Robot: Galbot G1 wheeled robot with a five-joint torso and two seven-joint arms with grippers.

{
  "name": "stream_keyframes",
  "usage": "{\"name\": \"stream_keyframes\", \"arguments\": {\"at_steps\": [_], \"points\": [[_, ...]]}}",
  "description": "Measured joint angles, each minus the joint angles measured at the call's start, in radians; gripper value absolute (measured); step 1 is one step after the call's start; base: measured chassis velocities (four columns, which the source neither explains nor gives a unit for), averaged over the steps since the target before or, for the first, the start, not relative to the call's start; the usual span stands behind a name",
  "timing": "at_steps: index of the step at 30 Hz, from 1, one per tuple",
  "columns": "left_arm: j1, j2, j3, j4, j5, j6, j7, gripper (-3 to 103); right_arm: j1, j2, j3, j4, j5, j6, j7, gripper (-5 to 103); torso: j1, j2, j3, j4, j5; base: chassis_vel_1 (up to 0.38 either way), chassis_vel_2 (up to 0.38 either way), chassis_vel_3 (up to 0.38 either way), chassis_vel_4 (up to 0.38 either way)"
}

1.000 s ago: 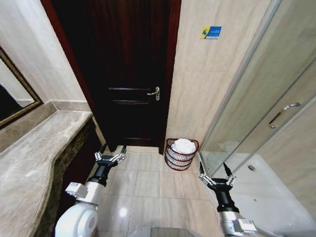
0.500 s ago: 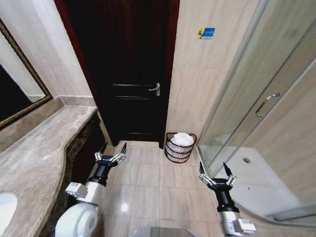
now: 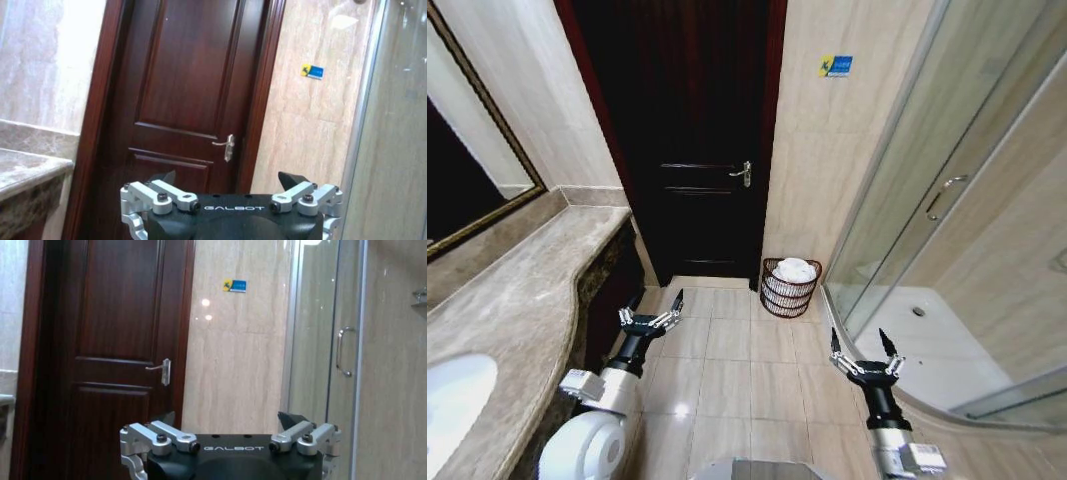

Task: Discard the used towel into the hamper.

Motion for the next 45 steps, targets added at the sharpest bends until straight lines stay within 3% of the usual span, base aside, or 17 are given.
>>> {"name": "stream_keyframes", "arguments": {"at_steps": [24,45], "points": [[0.0,0.0,0.0,0.0,0.0,0.0,0.0,100,0.0,0.0,0.0,0.0,0.0,0.0,0.0,100,-0.001,0.0,0.0,0.0001,0.0003,0.149,-0.15,-0.152,0.152],[0.0,0.0,0.0,0.0,0.0,0.0,0.0,100,0.0,0.0,0.0,0.0,0.0,0.0,0.0,100,0.0,0.0,0.0,0.0,0.0001,0.004,-0.004,-0.001,0.004]]}}
